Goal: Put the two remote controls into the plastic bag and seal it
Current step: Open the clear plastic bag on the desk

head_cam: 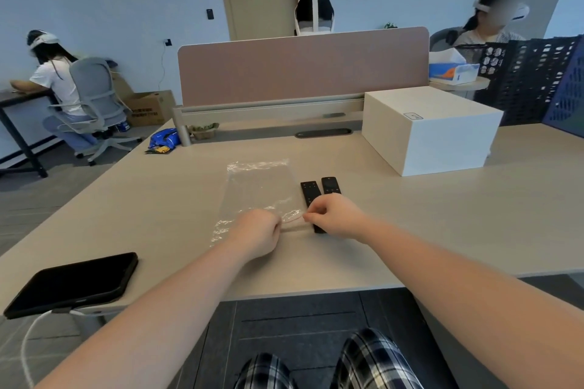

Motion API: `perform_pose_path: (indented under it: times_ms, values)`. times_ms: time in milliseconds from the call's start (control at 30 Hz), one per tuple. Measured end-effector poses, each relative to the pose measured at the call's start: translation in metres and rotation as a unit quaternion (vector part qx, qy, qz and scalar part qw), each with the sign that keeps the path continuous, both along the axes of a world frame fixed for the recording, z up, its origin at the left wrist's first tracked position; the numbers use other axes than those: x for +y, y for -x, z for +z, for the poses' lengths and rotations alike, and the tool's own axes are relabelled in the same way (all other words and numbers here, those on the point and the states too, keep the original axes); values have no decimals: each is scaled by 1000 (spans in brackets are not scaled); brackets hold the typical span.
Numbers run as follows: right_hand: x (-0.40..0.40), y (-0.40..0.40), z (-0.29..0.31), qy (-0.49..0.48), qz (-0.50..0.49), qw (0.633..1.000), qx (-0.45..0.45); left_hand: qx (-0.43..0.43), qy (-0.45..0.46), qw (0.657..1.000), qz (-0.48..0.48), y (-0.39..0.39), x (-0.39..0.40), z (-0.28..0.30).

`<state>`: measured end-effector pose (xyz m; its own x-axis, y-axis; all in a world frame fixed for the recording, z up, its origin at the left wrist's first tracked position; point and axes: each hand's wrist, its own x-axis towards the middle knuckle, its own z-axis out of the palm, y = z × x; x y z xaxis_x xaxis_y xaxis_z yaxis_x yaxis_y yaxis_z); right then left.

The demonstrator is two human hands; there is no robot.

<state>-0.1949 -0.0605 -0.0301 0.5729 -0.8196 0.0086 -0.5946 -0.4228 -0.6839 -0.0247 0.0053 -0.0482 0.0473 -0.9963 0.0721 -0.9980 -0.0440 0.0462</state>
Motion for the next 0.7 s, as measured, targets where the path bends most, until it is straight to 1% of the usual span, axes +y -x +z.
perform_pose_path:
  times_ms: [133,233,300,400,500,567,700]
  values:
    - [-1,-1,-3,-71,-23,995,-64,118,48,991,44,-6,-3,9]
    - [5,-5,-4,-124,-13,988,-86,161,72,982,65,-7,-2,9]
    - [9,-11,-6,-165,-1,982,-90,193,73,976,72,-7,-3,8]
    - [13,-23,-8,-224,-1,968,-109,254,54,964,56,-7,-7,5]
    - [15,-32,-8,-270,-29,947,-172,277,48,959,45,-8,-9,4]
    - [14,-36,-8,-279,-57,937,-201,294,54,954,40,-11,-10,3]
    - [11,-39,-5,-258,-81,939,-212,300,62,951,33,-16,-11,3]
